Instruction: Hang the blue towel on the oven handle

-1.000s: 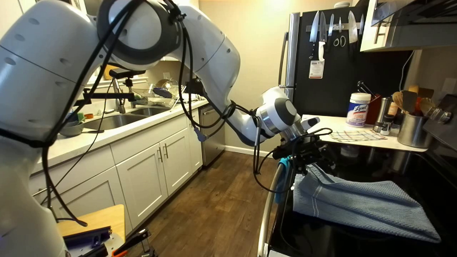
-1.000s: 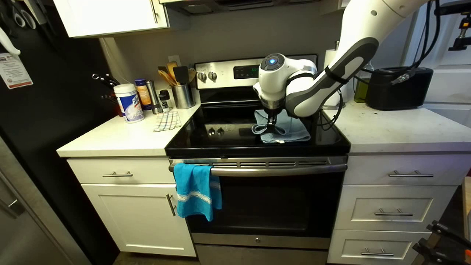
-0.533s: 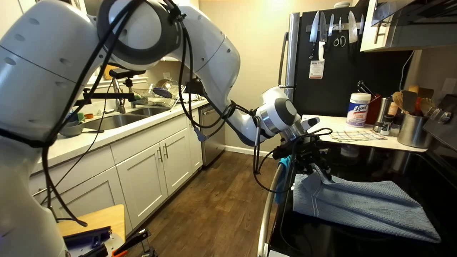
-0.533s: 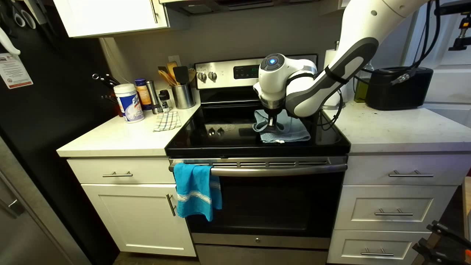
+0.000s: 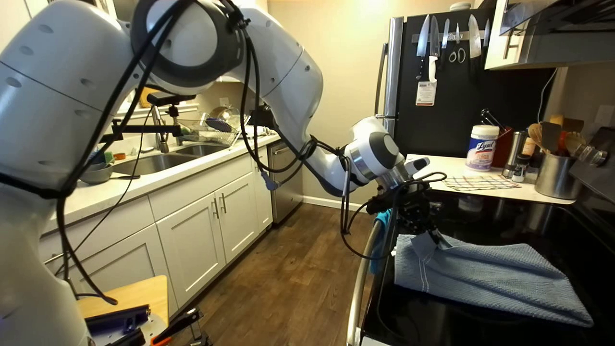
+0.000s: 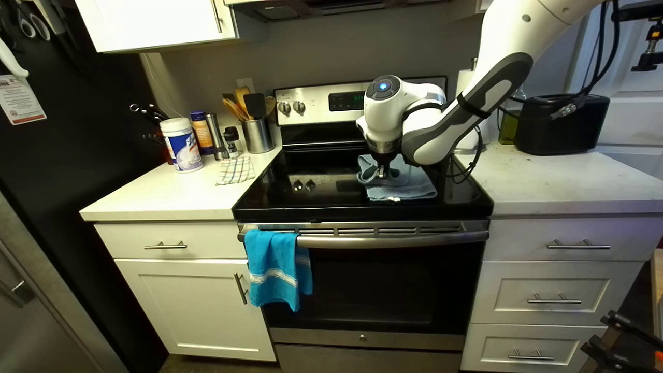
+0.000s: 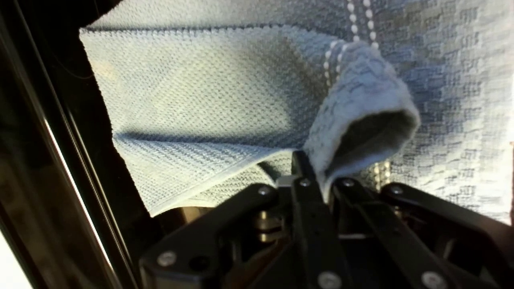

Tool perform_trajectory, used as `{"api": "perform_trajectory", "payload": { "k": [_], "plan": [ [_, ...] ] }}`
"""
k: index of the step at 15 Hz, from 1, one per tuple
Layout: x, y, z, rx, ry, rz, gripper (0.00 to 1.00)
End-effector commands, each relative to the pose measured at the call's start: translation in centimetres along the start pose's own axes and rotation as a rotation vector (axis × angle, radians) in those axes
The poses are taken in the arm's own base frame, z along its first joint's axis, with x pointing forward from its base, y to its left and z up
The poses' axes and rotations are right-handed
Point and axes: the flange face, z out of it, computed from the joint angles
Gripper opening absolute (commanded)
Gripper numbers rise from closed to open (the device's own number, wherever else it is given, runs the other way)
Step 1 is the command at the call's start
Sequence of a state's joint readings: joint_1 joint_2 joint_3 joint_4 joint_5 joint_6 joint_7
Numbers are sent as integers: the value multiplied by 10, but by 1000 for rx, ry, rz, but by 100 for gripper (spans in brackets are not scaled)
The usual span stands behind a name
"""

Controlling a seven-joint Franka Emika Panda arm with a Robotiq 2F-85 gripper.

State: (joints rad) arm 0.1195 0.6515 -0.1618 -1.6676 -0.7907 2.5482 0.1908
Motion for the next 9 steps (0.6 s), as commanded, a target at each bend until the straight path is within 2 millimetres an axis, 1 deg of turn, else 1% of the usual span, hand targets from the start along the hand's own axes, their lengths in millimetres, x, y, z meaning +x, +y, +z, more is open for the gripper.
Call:
{"api": "perform_trajectory", "payload": {
  "k": [1,2,5,9],
  "plan": [
    [-13,14,-24,-10,24,-5,1],
    [-15,21,-32,-21,35,-3,1],
    [-23,58,-71,-58,77,22,1],
    [-34,113,-138,-124,137,78,1]
  ]
}}
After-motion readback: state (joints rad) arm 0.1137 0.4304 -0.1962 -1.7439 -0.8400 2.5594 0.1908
